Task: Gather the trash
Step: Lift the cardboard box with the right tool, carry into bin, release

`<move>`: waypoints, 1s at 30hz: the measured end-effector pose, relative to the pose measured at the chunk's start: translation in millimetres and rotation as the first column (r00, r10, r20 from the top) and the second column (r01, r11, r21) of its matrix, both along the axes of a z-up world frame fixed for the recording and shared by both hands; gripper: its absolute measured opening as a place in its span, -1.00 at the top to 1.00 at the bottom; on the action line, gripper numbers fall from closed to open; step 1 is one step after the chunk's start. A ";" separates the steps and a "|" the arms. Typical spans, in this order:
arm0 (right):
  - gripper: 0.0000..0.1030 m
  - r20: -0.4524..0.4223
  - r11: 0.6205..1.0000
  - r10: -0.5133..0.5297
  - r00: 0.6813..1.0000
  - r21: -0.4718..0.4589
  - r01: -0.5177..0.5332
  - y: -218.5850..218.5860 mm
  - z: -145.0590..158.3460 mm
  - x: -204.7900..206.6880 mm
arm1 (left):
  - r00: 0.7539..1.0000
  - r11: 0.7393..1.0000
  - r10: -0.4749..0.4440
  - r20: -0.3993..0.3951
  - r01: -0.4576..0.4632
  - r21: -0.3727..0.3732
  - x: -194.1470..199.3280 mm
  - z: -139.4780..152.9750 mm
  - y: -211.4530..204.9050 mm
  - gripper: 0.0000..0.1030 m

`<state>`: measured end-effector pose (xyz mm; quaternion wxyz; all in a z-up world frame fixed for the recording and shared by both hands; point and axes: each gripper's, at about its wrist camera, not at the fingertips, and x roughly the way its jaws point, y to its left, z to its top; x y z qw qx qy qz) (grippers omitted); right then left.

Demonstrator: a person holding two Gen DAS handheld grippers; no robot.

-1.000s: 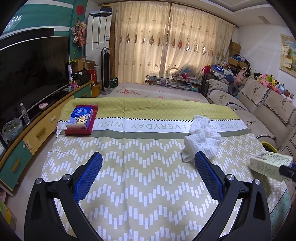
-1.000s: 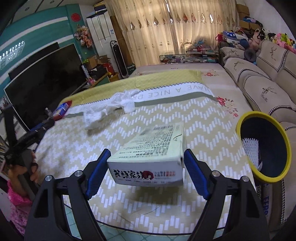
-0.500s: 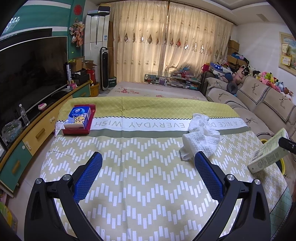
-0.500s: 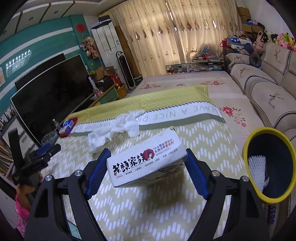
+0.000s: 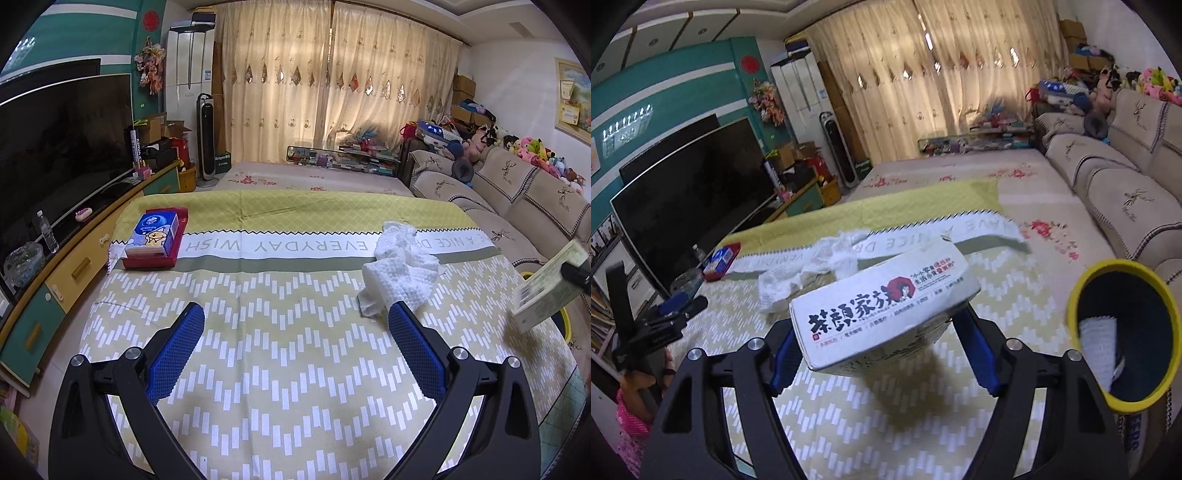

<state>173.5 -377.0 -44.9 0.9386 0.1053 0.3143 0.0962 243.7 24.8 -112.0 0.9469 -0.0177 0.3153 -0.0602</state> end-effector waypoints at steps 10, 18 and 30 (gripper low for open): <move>-0.37 -0.001 0.957 -0.283 0.959 -0.063 0.282 -110.7 2.4 -5.6 | 1.000 1.000 -0.015 -0.017 0.014 -0.019 2.4 -1.0 -3.3 -0.90; -0.37 -0.130 0.892 -0.447 0.885 -0.130 0.432 -195.8 -49.6 21.7 | 1.000 1.000 -0.029 -0.007 0.029 -0.004 -2.6 12.9 -20.8 -0.91; -0.69 -0.109 0.873 -0.482 0.870 -0.145 0.465 -217.6 -66.0 10.7 | 0.986 0.987 -0.158 -0.056 0.159 0.002 9.3 22.9 -78.3 -0.91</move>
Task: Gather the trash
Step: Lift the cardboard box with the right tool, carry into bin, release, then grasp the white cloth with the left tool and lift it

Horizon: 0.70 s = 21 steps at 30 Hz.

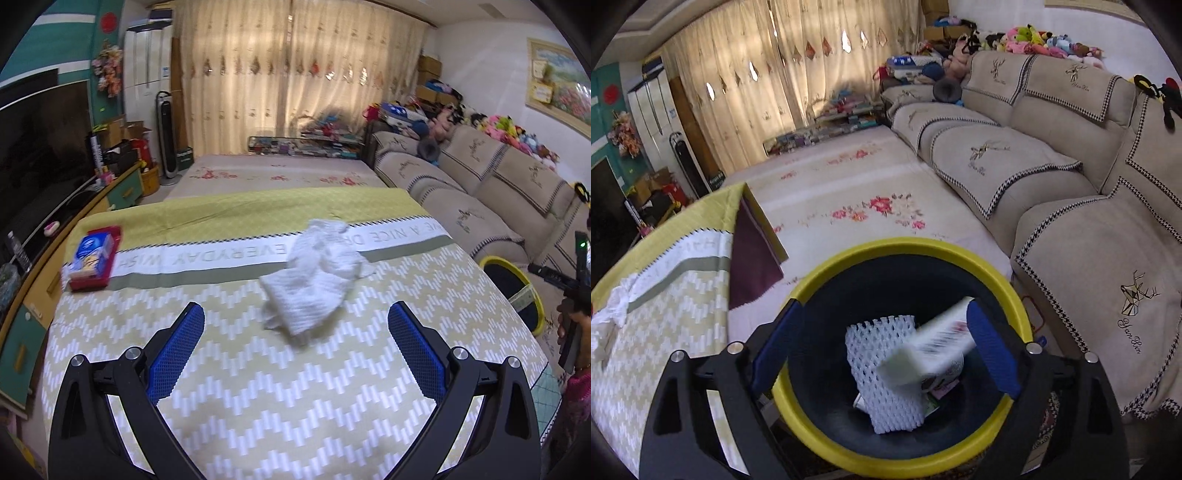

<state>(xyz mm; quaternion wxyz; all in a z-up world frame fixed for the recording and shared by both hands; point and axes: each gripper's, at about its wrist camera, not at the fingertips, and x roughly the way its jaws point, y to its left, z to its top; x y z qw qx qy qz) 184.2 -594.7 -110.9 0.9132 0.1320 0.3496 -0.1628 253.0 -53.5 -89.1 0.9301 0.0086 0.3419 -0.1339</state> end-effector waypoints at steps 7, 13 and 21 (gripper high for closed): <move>-0.70 0.039 0.999 0.052 0.998 -0.014 -0.051 17.2 14.0 -21.2 | 0.995 0.999 -0.035 -0.091 0.036 0.012 40.9 -17.1 -21.4 -0.90; -0.71 0.061 0.996 0.086 0.994 -0.013 -0.085 28.9 24.1 -30.1 | 0.990 0.998 -0.033 -0.138 0.040 0.046 83.3 -27.7 -32.4 -0.90; -0.71 0.047 0.994 0.105 0.993 -0.005 -0.105 34.8 21.9 -29.7 | 0.974 0.997 -0.031 -0.226 0.047 0.064 126.0 -49.1 -51.7 -0.79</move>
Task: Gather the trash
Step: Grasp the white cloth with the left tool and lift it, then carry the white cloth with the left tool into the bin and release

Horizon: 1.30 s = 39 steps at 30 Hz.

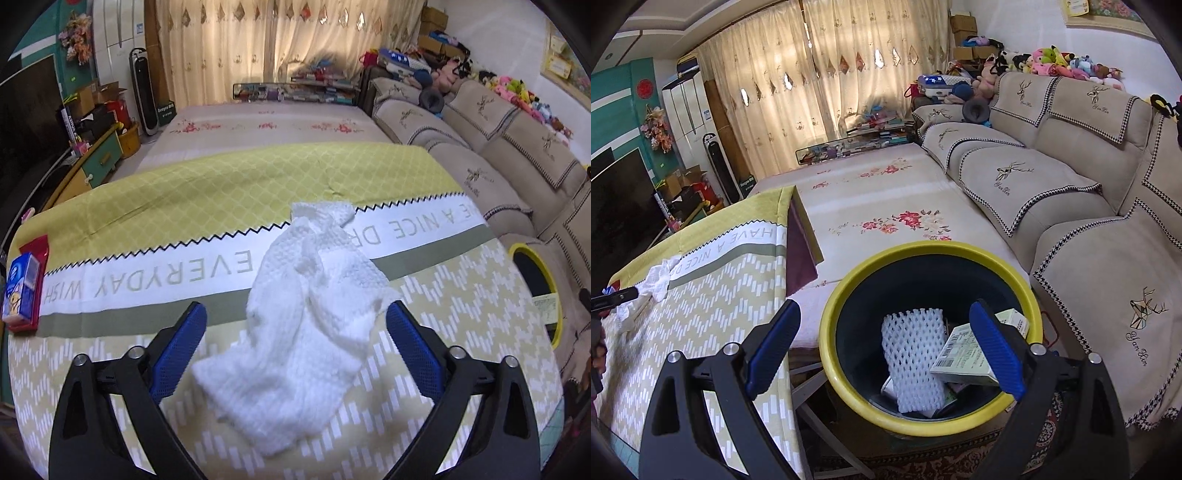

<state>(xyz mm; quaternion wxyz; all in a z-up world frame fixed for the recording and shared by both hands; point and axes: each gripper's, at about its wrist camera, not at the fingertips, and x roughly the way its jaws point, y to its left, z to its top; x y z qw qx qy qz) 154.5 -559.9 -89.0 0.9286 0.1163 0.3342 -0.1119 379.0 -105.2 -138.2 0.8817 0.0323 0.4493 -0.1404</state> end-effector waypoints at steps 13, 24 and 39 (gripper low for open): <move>-0.71 -0.009 1.000 -0.003 1.000 0.012 0.003 -5.2 -4.7 -4.5 | 0.997 0.998 0.046 -0.063 -0.043 0.050 28.1 -21.0 -19.7 0.10; -0.71 0.018 1.000 0.005 1.000 0.023 -0.006 1.3 6.5 -26.9 | 1.000 1.000 -0.002 0.007 0.002 0.029 -24.0 10.3 -23.5 0.76; -0.71 0.050 0.996 -0.064 0.997 0.058 0.061 -10.4 13.0 -109.1 | 0.923 0.932 -0.347 0.165 0.359 -0.046 -158.1 117.7 -121.5 0.76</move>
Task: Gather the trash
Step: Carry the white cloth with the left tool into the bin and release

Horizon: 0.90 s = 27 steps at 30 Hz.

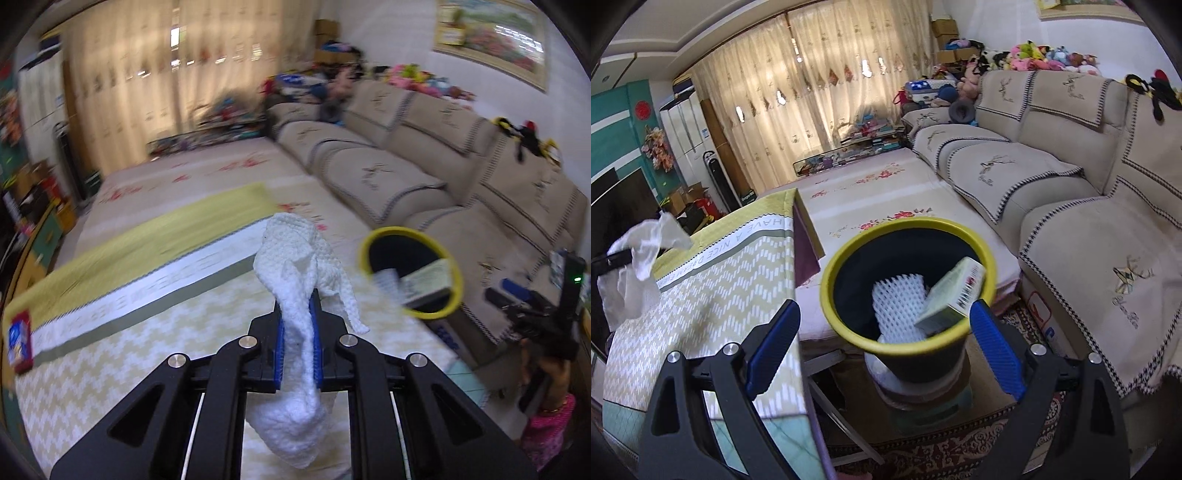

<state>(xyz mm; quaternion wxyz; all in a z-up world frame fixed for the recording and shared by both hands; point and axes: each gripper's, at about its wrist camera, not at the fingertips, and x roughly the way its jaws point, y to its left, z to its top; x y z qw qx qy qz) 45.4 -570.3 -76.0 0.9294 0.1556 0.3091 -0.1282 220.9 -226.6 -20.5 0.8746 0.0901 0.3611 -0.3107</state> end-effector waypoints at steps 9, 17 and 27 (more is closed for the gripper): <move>-0.72 0.019 0.998 -0.060 0.998 0.023 0.059 -25.6 -1.3 -39.6 | 0.982 0.983 -0.185 -0.031 0.185 -0.012 -13.3 7.3 -123.0 0.76; -0.73 0.009 0.993 -0.105 0.994 0.063 0.104 -52.6 -12.4 -54.6 | 0.967 0.969 -0.242 -0.074 0.245 0.025 16.1 -21.0 -234.9 0.76; -0.73 -0.006 0.986 -0.132 0.991 0.103 0.132 -71.5 -25.4 -62.5 | 0.963 0.969 -0.211 -0.170 0.229 0.093 60.0 -87.4 -318.1 0.76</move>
